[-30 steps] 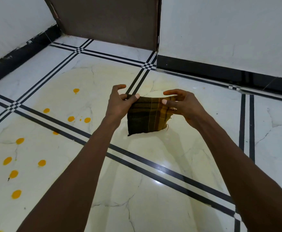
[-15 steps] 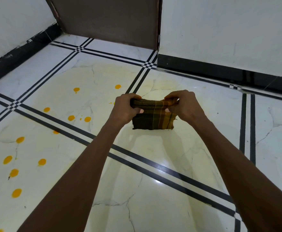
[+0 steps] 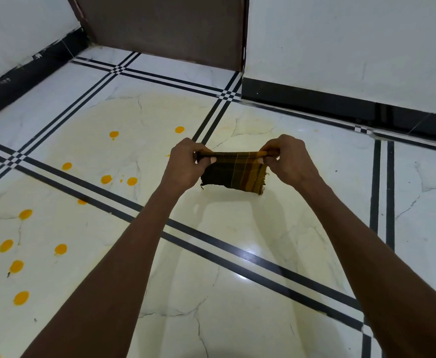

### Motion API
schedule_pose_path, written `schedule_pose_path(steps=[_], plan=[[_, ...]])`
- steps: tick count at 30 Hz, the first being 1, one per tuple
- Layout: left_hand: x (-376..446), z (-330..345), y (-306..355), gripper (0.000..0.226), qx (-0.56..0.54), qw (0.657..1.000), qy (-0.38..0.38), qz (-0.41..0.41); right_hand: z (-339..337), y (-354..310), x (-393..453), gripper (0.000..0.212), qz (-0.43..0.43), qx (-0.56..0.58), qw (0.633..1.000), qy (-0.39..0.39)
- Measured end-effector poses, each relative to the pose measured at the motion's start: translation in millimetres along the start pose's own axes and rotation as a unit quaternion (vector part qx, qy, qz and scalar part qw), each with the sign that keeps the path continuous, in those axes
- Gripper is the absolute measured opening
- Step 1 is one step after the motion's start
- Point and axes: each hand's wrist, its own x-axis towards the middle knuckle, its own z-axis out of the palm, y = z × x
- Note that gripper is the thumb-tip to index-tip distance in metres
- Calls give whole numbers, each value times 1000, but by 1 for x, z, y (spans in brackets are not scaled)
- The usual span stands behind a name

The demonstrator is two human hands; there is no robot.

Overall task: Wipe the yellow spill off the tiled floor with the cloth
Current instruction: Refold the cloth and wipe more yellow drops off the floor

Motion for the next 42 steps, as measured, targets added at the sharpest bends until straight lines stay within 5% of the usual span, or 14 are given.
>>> schedule_pose_path(steps=[3, 8, 15, 20, 25, 33, 42], plan=[[-2, -7, 1, 18, -98, 995, -5, -21, -5, 6, -5, 26, 32, 144, 988, -42], [-3, -26, 21, 29, -283, 957, -58, -36, -9, 15, -15, 16, 45, 401, 909, -107], [-11, -14, 20, 37, -214, 973, -51, -65, 6, 2, -17, 32, 79, 403, 900, -144], [-11, -15, 17, 45, -377, 908, -51, -178, 1, -13, -22, 26, 130, 537, 818, -163], [-2, -19, 14, 45, -399, 891, -12, -216, 18, -21, -38, 50, 204, 560, 759, -261], [0, -19, 10, 37, -361, 910, -27, -200, 16, -21, -36, 23, 224, 647, 706, -182], [-5, -38, 48, 37, -419, 867, 10, -269, -35, -77, -39, 25, 271, 568, 764, -143]])
